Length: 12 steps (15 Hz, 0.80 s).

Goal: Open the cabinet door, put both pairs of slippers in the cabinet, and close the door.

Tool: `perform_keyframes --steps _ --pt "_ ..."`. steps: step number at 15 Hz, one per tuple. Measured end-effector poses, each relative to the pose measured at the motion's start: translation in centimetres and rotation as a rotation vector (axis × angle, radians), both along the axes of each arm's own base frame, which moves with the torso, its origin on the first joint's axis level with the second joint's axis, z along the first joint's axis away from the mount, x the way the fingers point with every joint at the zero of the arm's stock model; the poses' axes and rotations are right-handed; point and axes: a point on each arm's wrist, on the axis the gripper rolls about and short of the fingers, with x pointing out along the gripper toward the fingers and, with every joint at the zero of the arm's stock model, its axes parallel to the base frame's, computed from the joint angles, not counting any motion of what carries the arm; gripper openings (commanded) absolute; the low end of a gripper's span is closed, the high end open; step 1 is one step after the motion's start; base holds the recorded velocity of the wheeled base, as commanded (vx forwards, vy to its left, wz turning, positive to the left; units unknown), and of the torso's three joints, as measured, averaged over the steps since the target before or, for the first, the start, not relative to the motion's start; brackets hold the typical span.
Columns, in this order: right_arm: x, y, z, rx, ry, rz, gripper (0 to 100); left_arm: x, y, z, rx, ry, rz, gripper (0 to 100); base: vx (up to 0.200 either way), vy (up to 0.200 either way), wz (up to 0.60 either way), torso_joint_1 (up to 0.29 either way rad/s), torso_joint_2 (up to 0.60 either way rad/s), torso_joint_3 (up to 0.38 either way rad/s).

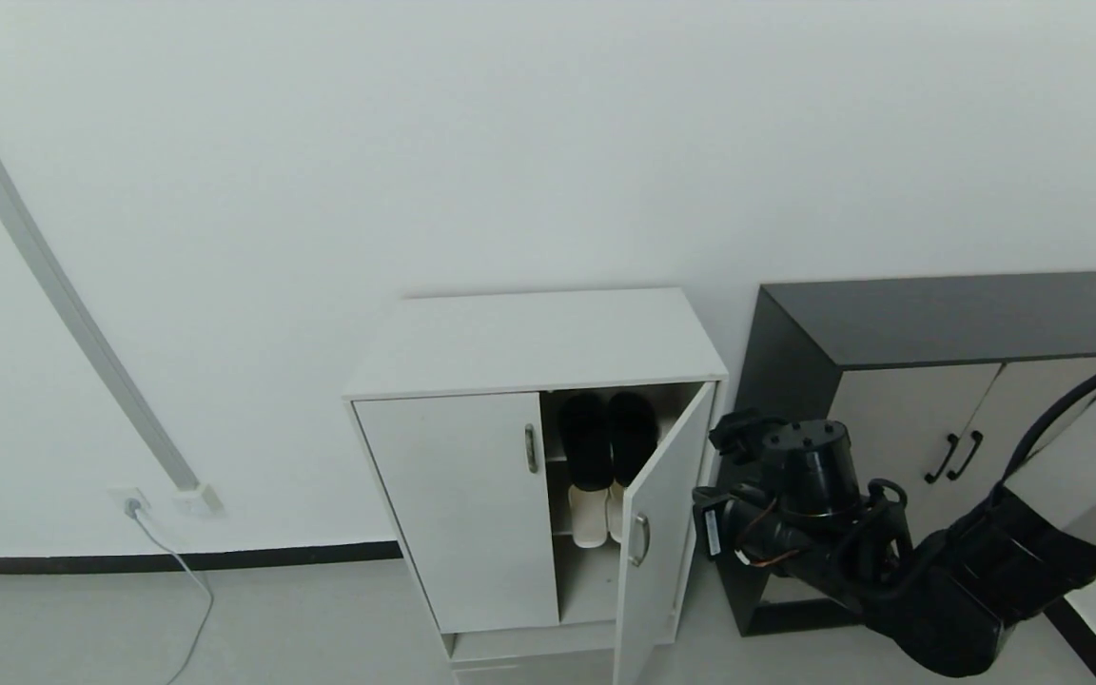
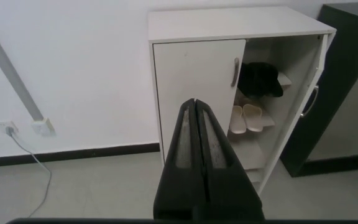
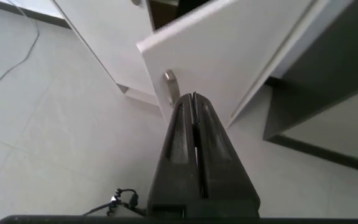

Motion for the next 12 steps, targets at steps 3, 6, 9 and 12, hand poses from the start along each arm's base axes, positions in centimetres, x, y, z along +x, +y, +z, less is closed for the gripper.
perform_keyframes --steps 3,6,9,12 --pt "-1.0 -0.6 -0.8 -0.017 0.006 0.005 0 0.0 0.0 0.0 0.0 0.0 0.0 0 0.067 0.0 0.0 0.001 0.0 -0.001" --pt "-1.7 -1.2 -1.6 -0.045 0.02 0.011 0 0.0 0.0 0.0 0.0 0.001 0.001 0 0.0 0.0 0.0 0.0 0.0 0.0" --pt "-1.8 -0.9 -2.4 -0.058 0.039 0.021 0 0.0 0.0 0.0 0.0 0.0 0.001 0 0.0 0.0 0.0 0.0 0.0 0.0" --pt "-1.2 -0.4 -2.8 -0.045 0.024 0.02 0 0.0 0.0 0.0 -0.001 0.0 0.0 0 0.0 0.0 0.0 0.0 0.0 0.0"
